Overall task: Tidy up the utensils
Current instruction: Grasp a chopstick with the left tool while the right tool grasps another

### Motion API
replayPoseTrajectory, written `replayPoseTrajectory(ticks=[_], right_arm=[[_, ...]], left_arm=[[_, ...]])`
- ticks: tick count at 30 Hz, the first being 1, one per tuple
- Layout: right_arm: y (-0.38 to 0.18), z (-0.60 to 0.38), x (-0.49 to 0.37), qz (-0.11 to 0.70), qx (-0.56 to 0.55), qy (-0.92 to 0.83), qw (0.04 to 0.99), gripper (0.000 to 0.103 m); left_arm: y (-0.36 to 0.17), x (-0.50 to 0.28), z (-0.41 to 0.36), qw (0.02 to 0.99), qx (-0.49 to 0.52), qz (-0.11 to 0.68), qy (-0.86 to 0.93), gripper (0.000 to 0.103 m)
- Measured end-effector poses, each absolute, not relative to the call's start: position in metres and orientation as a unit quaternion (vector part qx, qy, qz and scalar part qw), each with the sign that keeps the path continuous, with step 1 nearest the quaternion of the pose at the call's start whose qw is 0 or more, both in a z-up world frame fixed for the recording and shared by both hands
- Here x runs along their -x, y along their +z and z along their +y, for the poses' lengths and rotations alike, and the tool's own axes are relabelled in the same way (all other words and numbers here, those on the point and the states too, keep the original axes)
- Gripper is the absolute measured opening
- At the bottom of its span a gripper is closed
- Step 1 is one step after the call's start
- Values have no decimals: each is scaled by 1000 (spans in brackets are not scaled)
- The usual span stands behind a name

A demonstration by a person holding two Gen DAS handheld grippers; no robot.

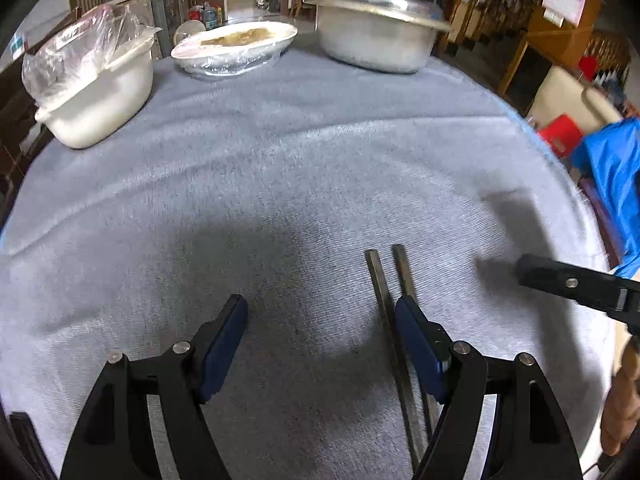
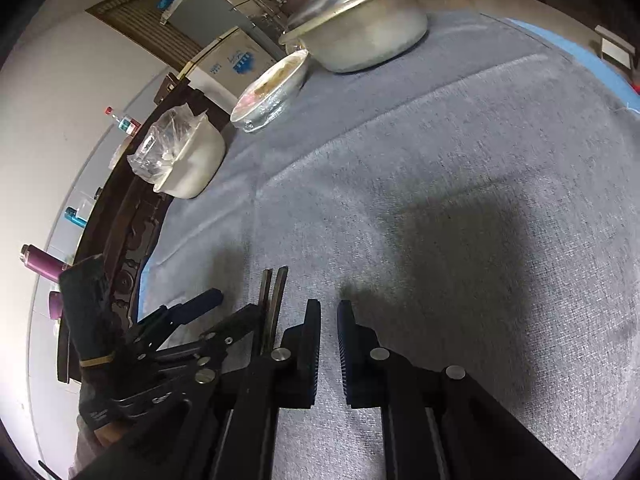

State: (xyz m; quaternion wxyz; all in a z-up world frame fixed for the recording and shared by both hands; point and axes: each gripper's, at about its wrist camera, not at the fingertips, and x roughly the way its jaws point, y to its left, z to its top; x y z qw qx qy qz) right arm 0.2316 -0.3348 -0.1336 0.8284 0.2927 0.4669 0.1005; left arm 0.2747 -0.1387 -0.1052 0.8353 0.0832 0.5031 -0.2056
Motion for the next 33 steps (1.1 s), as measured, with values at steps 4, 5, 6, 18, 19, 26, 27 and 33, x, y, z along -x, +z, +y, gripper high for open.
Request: replayPoseTrajectory(ticks=[4, 5, 6, 18, 19, 26, 27, 33], right_arm=[[-138, -338, -228, 467, -301, 97, 826, 11], [-138, -338, -227, 467, -302, 97, 826, 11], [-138, -338, -227, 467, -301, 97, 825, 11], [-126, -300, -243, 492, -258, 117, 823, 11], [-127, -292, -250, 500, -249, 117, 821, 11], [-129, -255, -290, 545, -181, 86, 814, 47], [-131, -251, -294, 552, -172, 82, 811, 45], [-133, -227, -304, 566, -68, 49, 820, 21]], left_arm=[[-107, -281, -151, 834, -99, 508, -192, 77], [-107, -281, -153, 835, -104, 506, -188, 77], [-108, -281, -154, 837, -106, 505, -185, 77], [-100, -282, -84, 831, -48, 524, -183, 12], [-99, -282, -76, 826, -30, 531, -187, 12], [-85, -283, -46, 818, 34, 540, -193, 25], [-86, -286, -47, 817, 35, 543, -192, 25], [-98, -289, -61, 802, 29, 570, -178, 36]])
